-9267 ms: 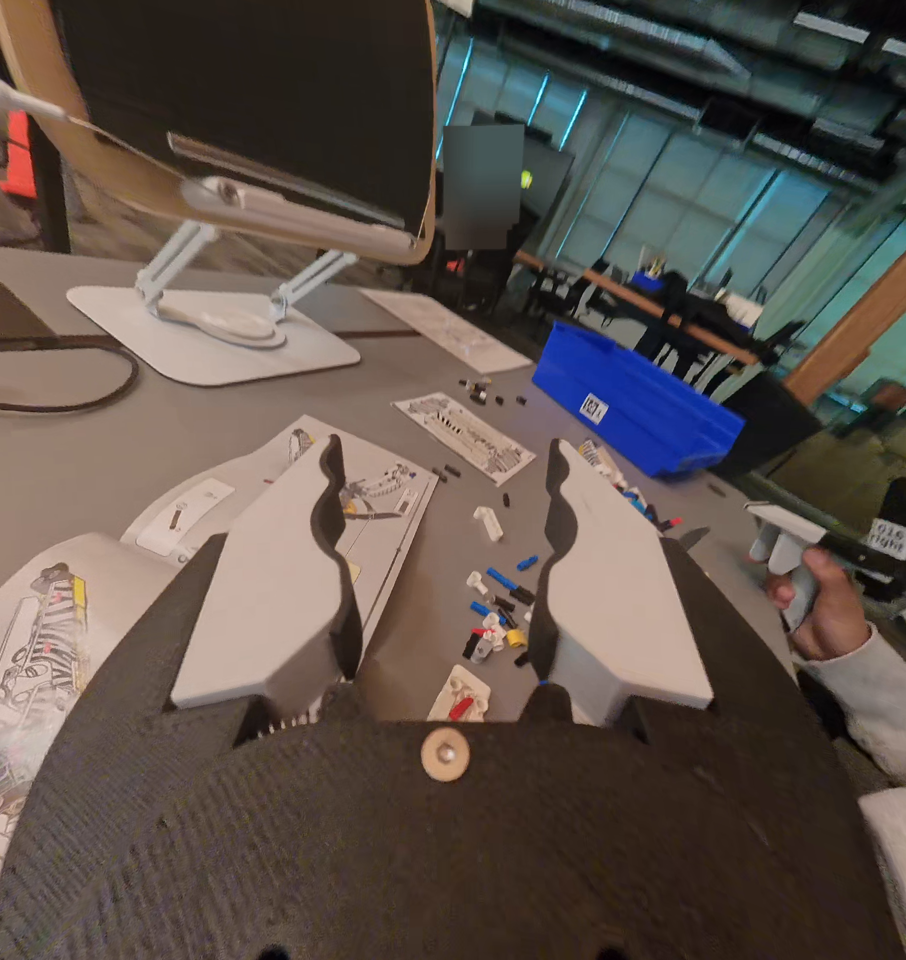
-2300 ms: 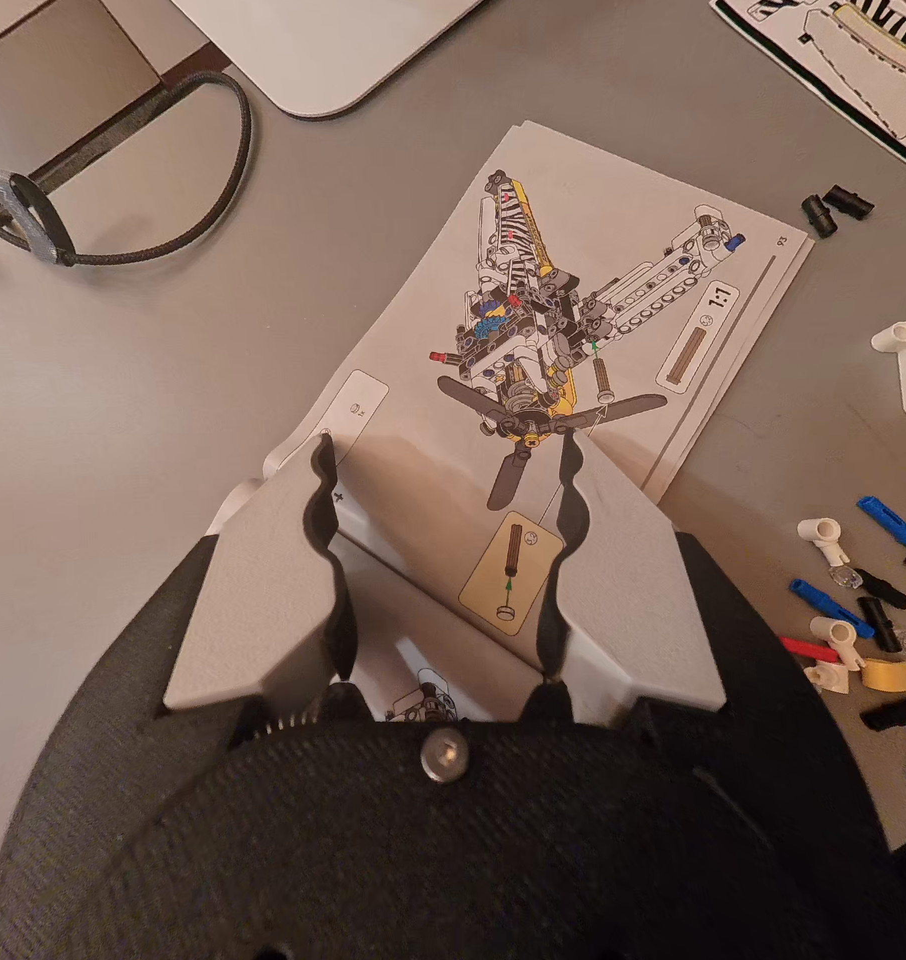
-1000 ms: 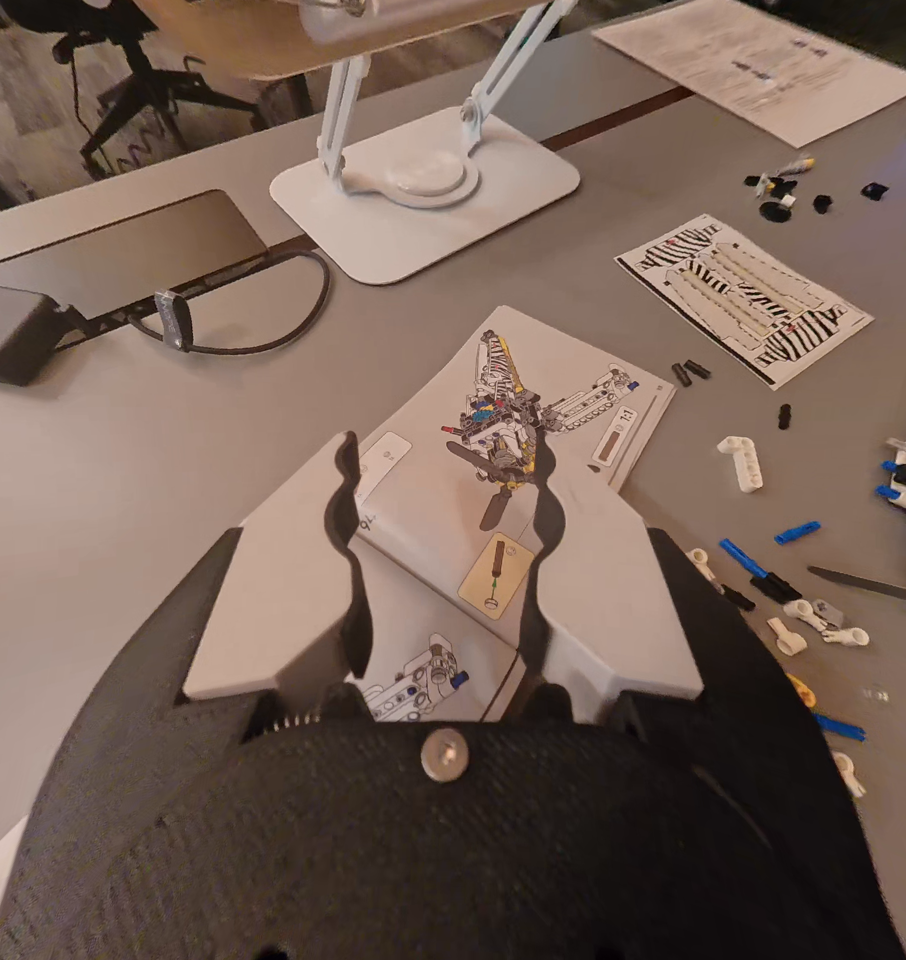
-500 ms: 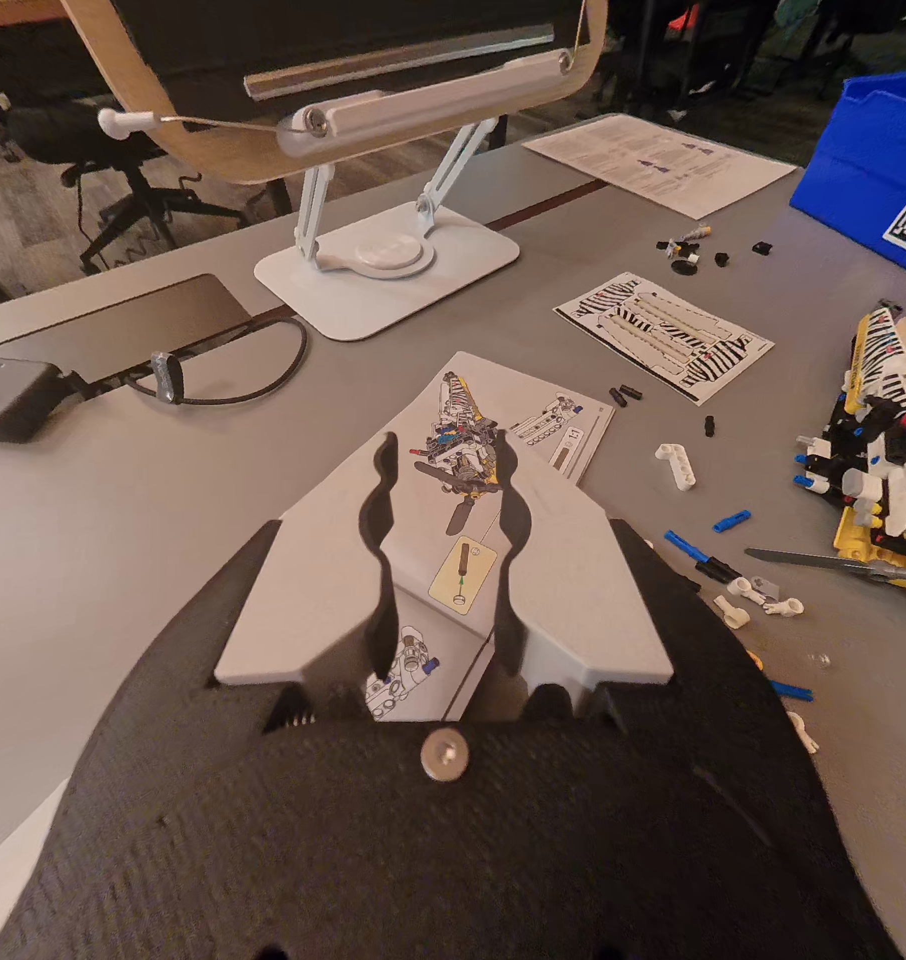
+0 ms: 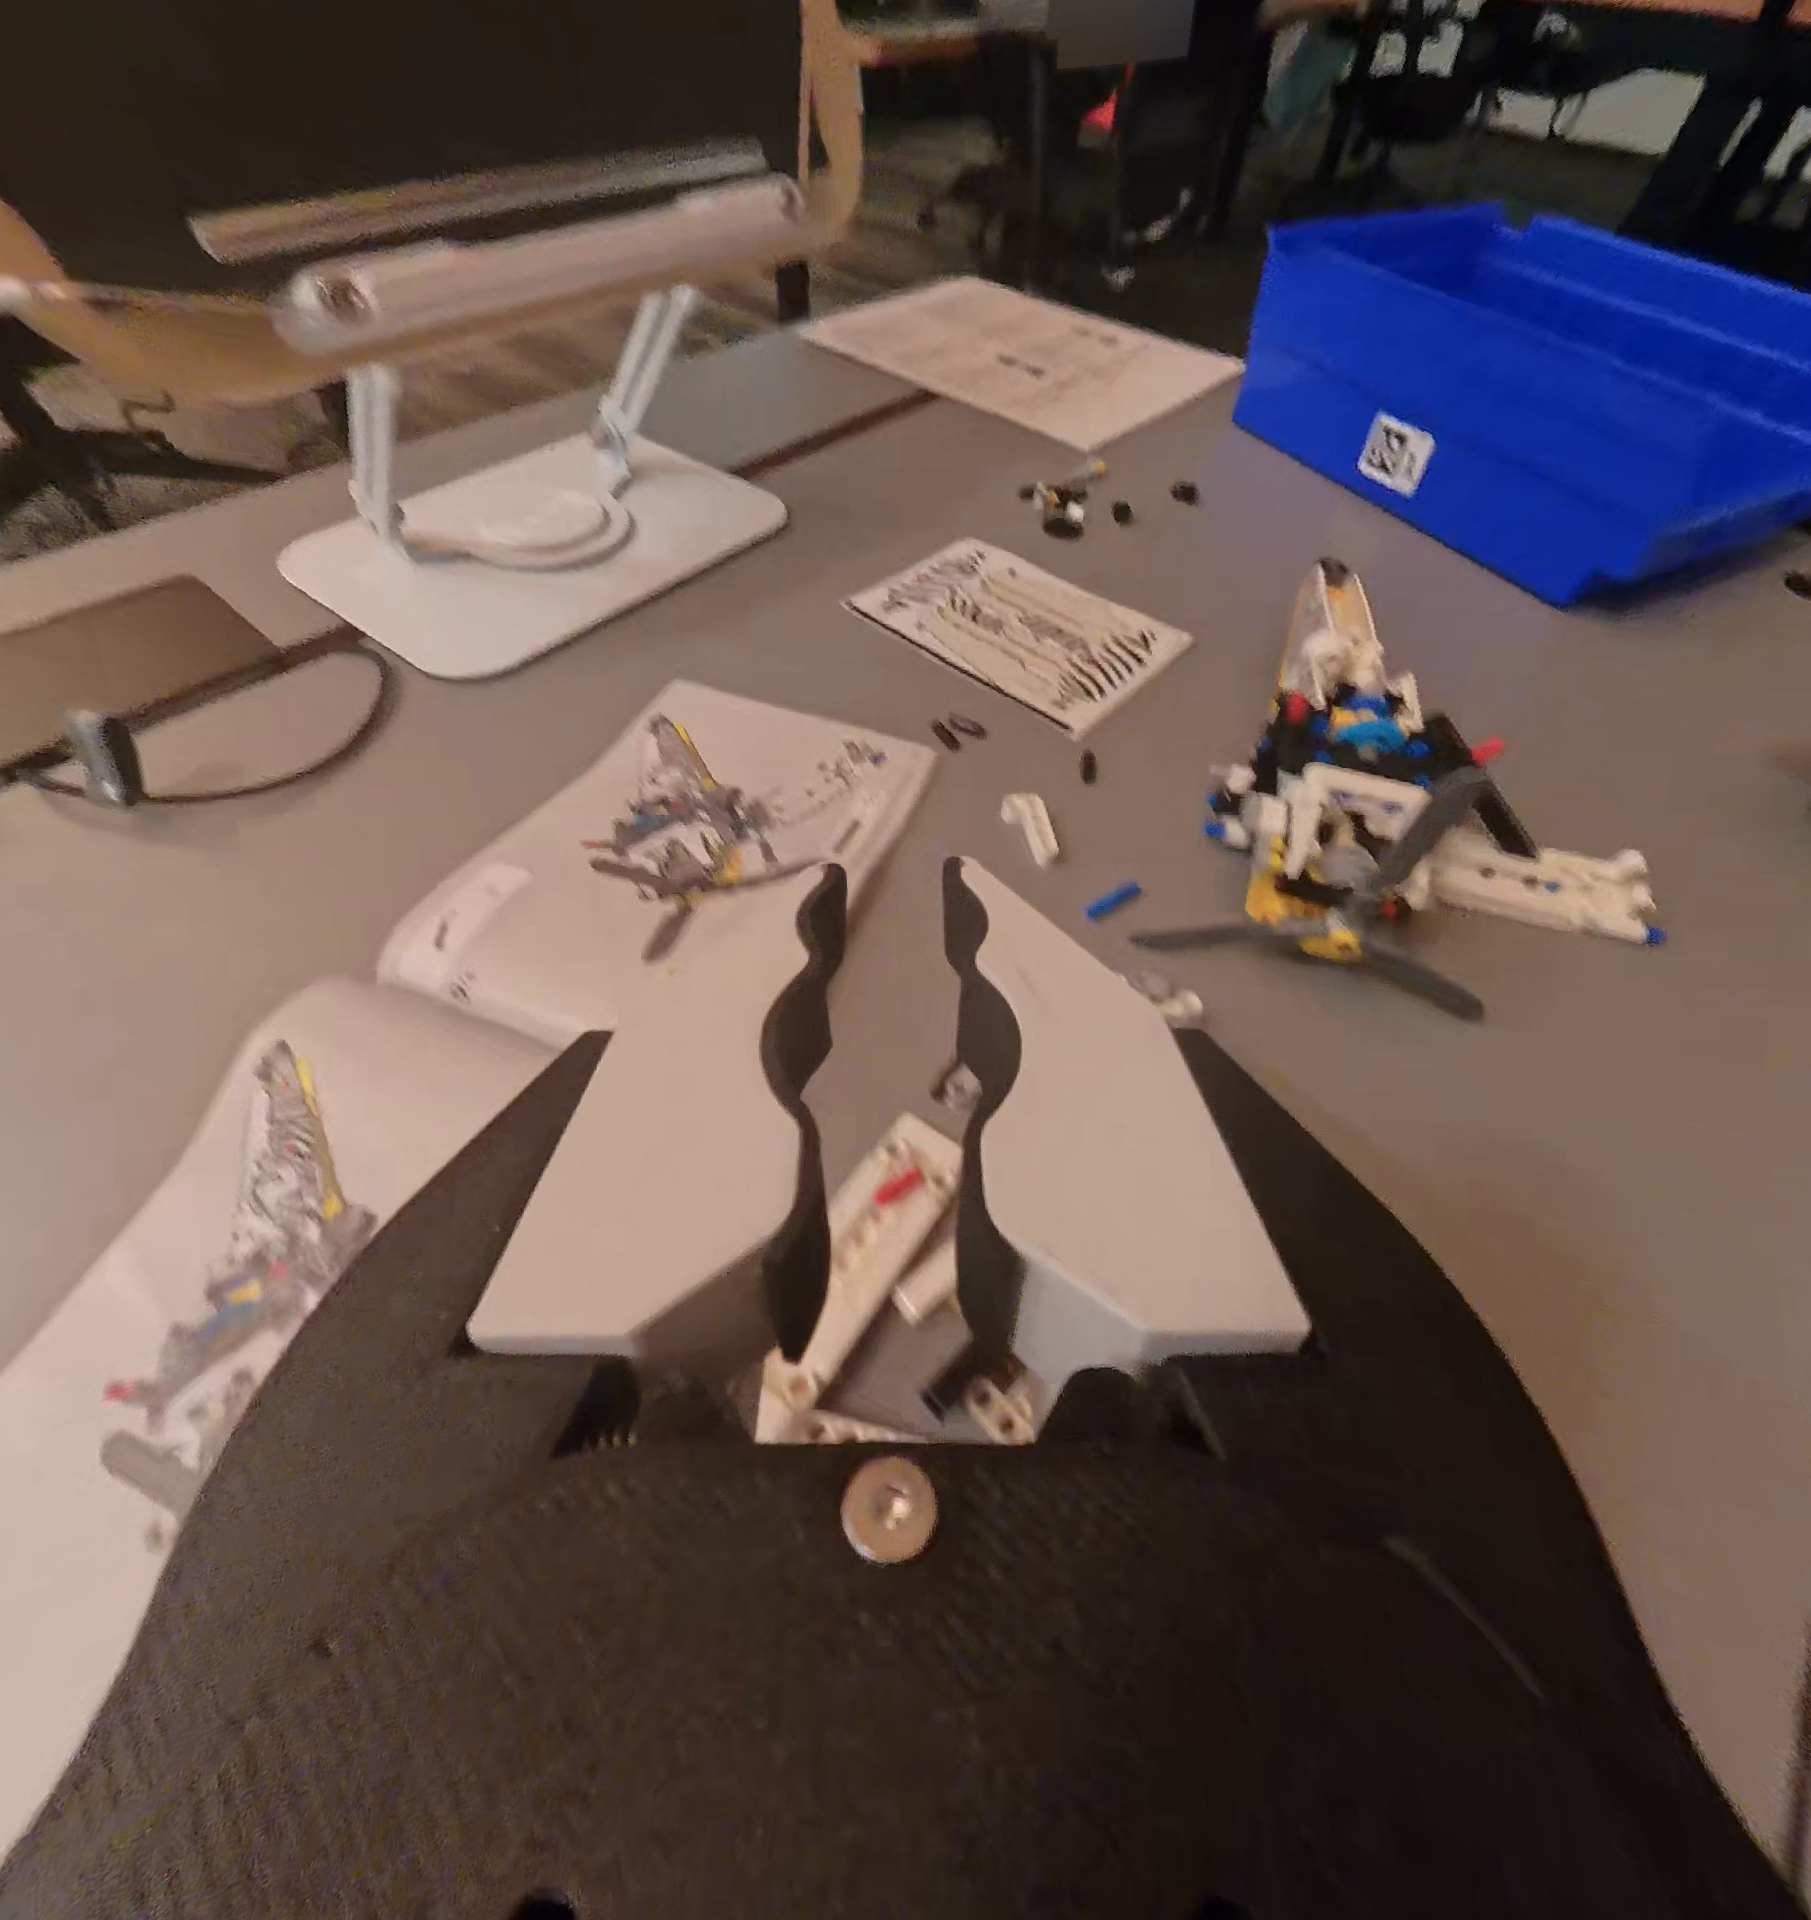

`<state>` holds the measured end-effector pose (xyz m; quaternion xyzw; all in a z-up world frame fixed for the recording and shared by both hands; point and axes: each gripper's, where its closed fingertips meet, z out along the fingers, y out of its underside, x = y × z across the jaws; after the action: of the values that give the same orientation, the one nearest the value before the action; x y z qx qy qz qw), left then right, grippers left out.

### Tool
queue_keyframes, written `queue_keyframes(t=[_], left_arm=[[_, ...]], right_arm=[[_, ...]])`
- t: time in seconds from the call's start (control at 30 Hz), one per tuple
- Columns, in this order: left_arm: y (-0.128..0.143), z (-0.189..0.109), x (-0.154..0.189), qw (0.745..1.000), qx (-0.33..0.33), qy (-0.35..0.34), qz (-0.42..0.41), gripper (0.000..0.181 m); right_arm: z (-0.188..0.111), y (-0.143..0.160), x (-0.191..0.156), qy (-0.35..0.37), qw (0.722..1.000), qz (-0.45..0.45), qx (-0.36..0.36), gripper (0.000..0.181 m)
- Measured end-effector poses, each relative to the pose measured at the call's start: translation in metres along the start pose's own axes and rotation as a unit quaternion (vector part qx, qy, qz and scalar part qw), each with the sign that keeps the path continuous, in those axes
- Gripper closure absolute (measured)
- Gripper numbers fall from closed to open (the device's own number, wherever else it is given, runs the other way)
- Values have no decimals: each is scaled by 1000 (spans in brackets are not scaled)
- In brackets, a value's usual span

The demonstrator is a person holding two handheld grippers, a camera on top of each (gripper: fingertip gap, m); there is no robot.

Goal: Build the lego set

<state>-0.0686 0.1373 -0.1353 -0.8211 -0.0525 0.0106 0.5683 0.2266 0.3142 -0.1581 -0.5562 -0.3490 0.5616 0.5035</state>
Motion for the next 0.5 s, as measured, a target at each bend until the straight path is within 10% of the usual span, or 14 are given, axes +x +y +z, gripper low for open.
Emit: queue_keyframes(t=[0.5], left_arm=[[131, -43, 72, 973, -212, 28, 89, 153]], right_arm=[[4, 5, 2, 17, 1000, -10, -20, 181]])
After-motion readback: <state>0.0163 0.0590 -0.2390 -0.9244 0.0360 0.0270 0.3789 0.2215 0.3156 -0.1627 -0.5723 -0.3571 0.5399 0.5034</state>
